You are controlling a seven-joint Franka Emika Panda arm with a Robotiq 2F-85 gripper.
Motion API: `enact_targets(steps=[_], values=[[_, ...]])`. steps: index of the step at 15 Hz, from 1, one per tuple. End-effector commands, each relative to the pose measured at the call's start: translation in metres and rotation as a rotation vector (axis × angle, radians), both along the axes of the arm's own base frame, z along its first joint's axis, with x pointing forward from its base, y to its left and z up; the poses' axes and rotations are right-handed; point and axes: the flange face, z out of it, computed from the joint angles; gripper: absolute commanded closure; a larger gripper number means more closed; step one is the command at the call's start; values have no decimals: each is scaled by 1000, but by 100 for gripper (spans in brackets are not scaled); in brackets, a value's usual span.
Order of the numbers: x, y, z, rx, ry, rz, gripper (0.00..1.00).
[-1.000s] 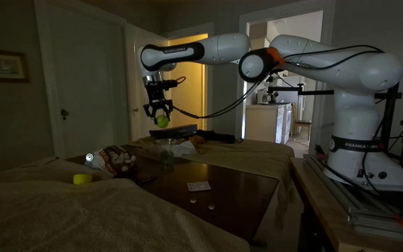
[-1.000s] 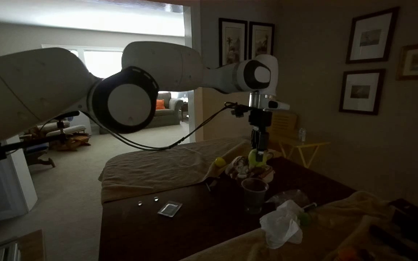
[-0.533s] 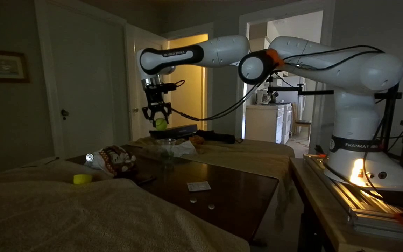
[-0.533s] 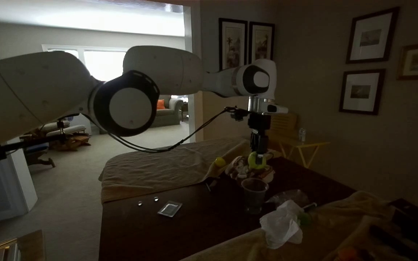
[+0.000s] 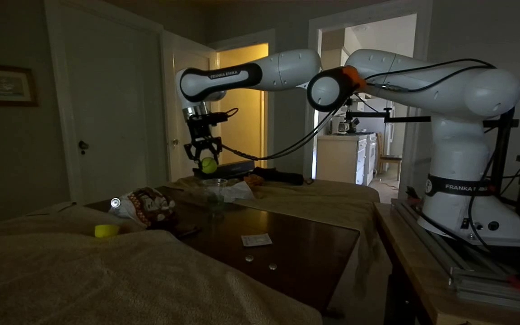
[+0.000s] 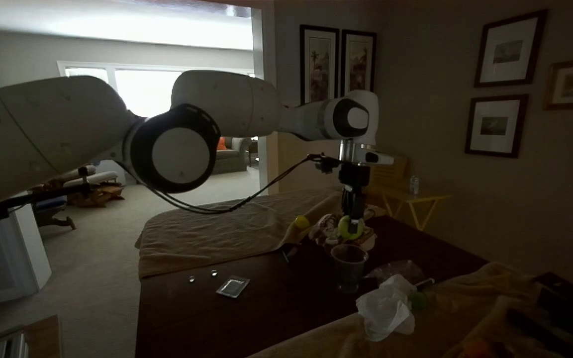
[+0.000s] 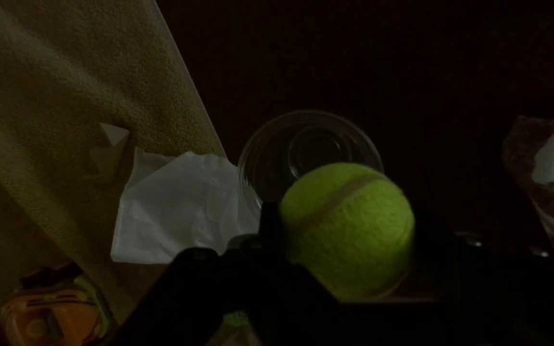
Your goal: Put the tennis ball in the clear cup.
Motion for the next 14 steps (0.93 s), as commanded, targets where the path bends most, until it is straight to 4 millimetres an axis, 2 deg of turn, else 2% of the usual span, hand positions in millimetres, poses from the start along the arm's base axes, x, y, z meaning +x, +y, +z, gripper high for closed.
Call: enact_targets(steps=[1,8,14], values=[[-1,-5,-16,39,6,-33,58],[-4,-15,-50,73,39,-56,58],[-7,-22,-62,101,50,-75,58]])
